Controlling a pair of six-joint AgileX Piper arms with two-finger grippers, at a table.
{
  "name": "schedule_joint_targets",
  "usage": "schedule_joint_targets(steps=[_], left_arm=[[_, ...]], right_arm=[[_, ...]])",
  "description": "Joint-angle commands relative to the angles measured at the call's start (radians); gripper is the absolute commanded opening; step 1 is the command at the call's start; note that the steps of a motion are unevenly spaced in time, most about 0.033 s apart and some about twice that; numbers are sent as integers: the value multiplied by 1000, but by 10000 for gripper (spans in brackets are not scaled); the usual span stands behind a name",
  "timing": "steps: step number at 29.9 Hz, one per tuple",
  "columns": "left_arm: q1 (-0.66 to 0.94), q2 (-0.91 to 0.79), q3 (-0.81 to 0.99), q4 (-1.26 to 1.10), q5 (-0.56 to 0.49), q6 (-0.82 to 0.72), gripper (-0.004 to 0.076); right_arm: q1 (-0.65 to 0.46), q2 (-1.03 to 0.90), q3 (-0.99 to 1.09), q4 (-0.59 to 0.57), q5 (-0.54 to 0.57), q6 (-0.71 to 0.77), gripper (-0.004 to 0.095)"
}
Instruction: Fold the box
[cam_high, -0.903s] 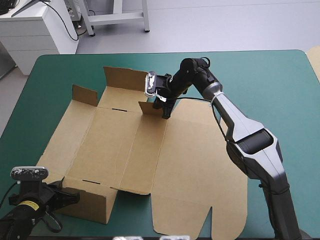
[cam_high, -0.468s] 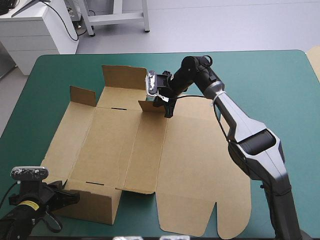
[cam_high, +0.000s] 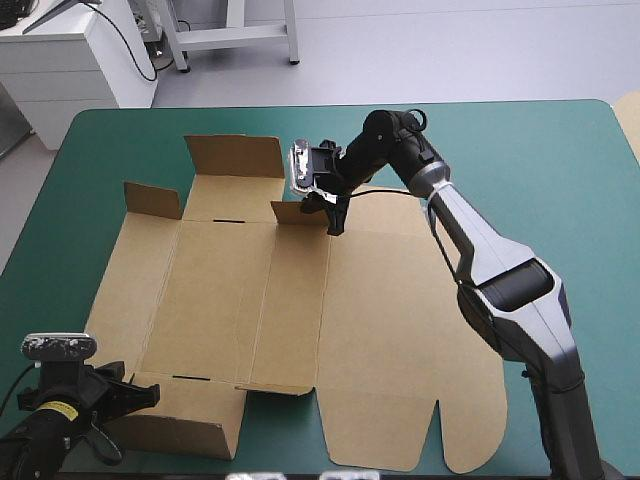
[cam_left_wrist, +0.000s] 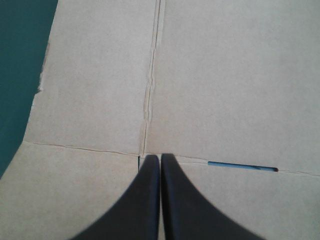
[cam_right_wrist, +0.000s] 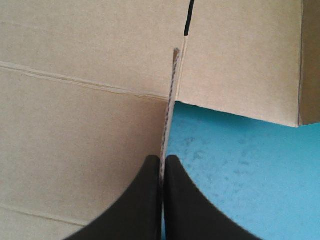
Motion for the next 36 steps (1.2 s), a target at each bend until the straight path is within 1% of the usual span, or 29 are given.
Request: schedule_joint_targets(steps=[1,6,12,16,19,21,22,24,26,27,28,34,36], left_arm=[[1,11,-25,-12,-56,-5,-8],[1,11,-25,-12,-56,-5,-8],[1,11,-25,-12,-56,-5,-8],[1,11,-25,-12,-56,-5,-8],[1,11,-25,-12,-56,-5,-8],[1,11,-25,-12,-56,-5,-8],[1,11,-25,-12,-56,-5,-8],[1,11,-25,-12,-56,-5,-8],[1,11,-25,-12,-56,-5,-8],[1,11,-25,-12,-56,-5,-8],[1,11,-25,-12,-56,-5,-8],[1,11,-25,-12,-56,-5,-8],[1,11,-25,-12,-56,-5,-8]], right_arm=[[-2,-80,-20,40,9,-48,-21],[-4,-80,-7,33,9,-90,-22],[-21,-82,-7,39,9,-70,-21],[-34,-82,-4,34,9,-20,-21],[-42,-82,-4,30,9,9,-3],[-50,-82,-4,39,9,34,67],[-52,-82,-4,49,9,47,139],[-54,-82,-4,52,9,54,325],[-54,-82,-4,60,9,54,542],[-54,-82,-4,70,9,54,617],[-54,-82,-4,82,9,54,654],[-54,-98,-4,198,9,87,646],[-54,-112,-4,201,9,107,632]])
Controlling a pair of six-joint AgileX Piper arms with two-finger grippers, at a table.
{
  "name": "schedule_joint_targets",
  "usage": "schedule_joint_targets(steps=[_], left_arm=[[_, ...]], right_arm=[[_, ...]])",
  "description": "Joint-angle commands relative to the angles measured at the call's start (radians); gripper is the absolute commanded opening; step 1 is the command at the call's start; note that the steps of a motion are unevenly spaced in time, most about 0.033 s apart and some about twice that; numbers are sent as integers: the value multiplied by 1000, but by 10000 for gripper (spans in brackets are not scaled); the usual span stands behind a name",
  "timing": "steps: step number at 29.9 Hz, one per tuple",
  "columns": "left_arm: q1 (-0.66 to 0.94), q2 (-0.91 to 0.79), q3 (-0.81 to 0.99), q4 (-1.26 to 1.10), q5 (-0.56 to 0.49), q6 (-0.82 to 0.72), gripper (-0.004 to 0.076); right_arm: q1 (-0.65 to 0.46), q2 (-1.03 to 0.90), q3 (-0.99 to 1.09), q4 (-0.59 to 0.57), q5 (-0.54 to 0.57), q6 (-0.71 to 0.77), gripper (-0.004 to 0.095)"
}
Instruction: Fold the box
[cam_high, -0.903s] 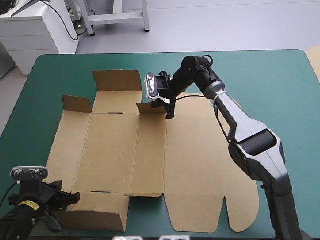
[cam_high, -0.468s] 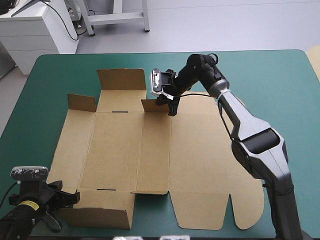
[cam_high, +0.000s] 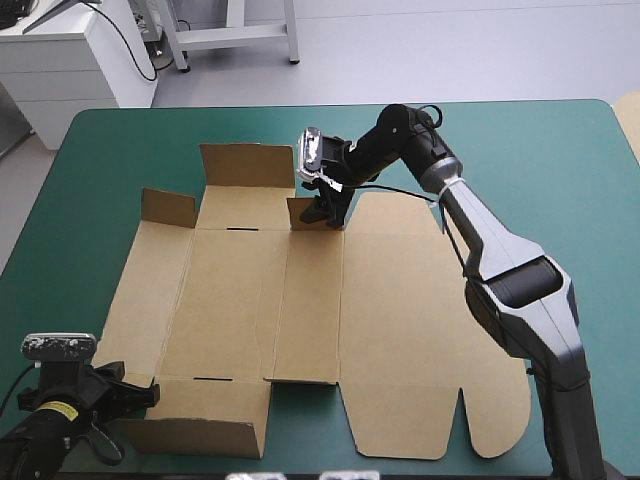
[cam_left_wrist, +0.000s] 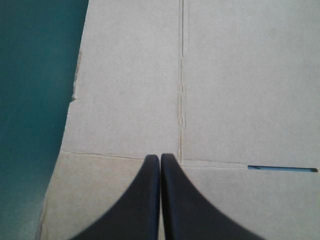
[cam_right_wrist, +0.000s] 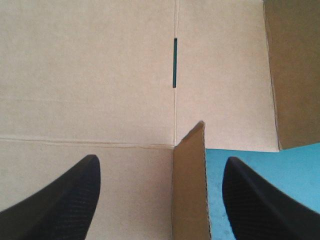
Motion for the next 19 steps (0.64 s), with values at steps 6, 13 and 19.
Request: schedule_joint_targets(steps=[6,13,19], left_arm=[[1,11,-25,-12,-56,-5,-8],[1,11,-25,-12,-56,-5,-8],[1,11,-25,-9,-56,-1,-8]], right_arm=[[-11,-181,-24,-22,9,170,252],[-44,-264,-24,-145,9,380,-19],[-87,-347,-14,-227,9,586,-19]])
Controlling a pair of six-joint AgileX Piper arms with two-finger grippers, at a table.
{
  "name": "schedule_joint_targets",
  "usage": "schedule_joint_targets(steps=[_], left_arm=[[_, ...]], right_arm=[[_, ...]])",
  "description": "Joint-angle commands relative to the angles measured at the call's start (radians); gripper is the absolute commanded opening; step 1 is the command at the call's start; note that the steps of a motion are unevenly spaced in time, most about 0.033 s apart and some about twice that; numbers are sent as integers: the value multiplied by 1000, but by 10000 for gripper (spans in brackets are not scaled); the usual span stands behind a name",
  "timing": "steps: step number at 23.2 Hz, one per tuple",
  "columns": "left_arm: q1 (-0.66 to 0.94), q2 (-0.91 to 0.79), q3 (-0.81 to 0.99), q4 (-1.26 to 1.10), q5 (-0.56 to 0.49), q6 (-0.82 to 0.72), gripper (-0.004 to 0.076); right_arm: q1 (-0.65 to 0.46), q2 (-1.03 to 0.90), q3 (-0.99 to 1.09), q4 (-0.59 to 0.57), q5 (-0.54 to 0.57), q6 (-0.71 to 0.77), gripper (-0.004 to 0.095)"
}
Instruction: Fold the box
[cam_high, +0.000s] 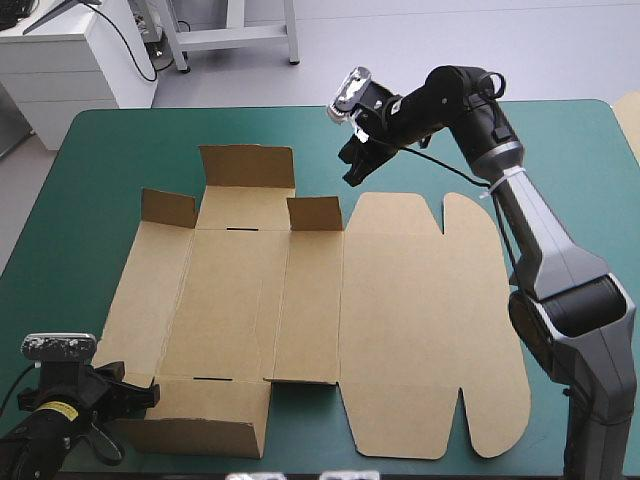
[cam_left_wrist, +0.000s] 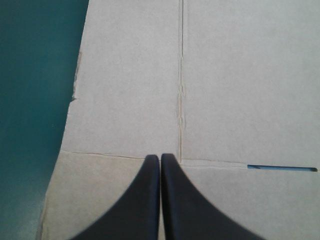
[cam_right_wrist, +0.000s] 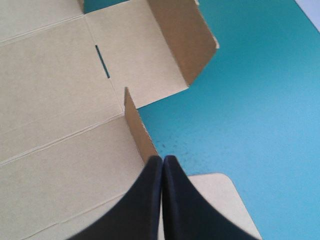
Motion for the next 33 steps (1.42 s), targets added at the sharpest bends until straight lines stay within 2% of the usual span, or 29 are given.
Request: schedule_joint_targets(steps=[1,4,9,14,18,23,26,33], left_arm=[[1,11,-25,-9,-57,-1,-8],[1,11,-25,-9,-57,-1,-8],[1,11,-25,-17,-57,-1,-8],[1,11,-25,-17,-57,-1,-8],[1,11,-25,-11,-54,-1,-8],[1,11,-25,-11,-54,-1,-8],[1,11,-25,-11,-54,24,-8],[1,11,-80,-54,-14,48,-8]], right_arm=[[-28,-131,-4,-47,-2,117,-19],[-49,-200,55,-119,-2,202,-19],[-91,-371,265,-222,-2,240,-19],[-159,-584,586,-233,-70,248,-19],[-212,-758,871,-252,-217,293,-19],[-242,-946,1176,-251,-318,333,-19],[-242,-1067,1302,-251,-338,374,-19],[-242,-1234,1415,-248,-332,407,-19]])
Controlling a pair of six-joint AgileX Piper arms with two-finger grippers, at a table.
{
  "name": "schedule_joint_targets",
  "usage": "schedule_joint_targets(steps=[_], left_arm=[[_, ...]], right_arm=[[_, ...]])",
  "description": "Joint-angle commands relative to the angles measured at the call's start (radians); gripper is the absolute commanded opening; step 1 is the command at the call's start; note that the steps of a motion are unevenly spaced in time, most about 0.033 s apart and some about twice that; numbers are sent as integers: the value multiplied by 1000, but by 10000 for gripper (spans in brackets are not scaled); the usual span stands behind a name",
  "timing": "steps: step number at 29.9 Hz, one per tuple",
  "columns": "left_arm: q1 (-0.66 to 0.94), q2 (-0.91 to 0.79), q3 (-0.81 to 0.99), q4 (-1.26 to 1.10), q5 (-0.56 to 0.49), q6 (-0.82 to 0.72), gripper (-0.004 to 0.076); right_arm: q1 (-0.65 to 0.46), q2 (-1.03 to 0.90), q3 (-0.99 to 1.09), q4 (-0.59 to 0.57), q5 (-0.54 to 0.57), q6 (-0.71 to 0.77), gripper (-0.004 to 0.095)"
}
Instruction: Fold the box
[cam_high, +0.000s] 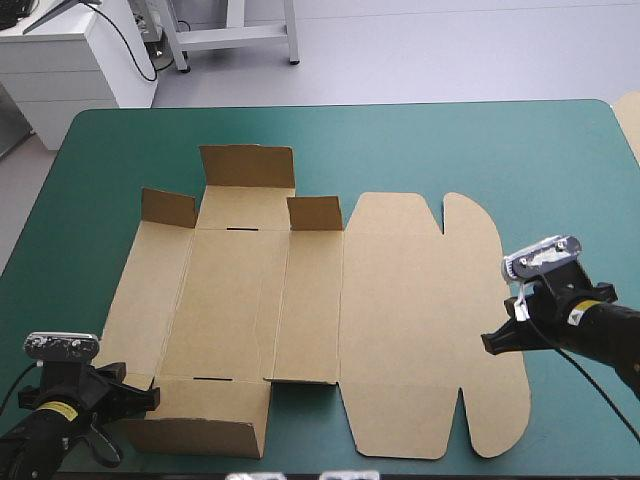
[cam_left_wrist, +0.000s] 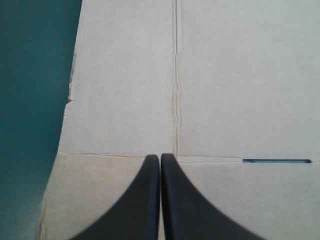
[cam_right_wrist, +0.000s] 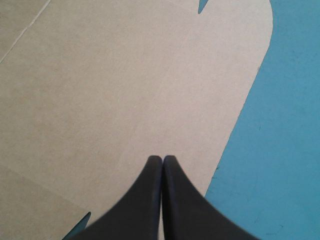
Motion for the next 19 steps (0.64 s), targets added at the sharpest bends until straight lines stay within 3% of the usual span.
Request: schedule_joint_targets(steps=[1,10,19], left_arm=[[1,11,-91,-41,-25,5,-8],[1,108,-351,-38,155,80,-8],[1,378,-568,-38,174,169,4]], right_arm=[[-8,-84,13,10,-46,17,-19],[-8,-158,24,-35,-48,41,-19],[-8,-158,33,-96,-47,90,-21]])
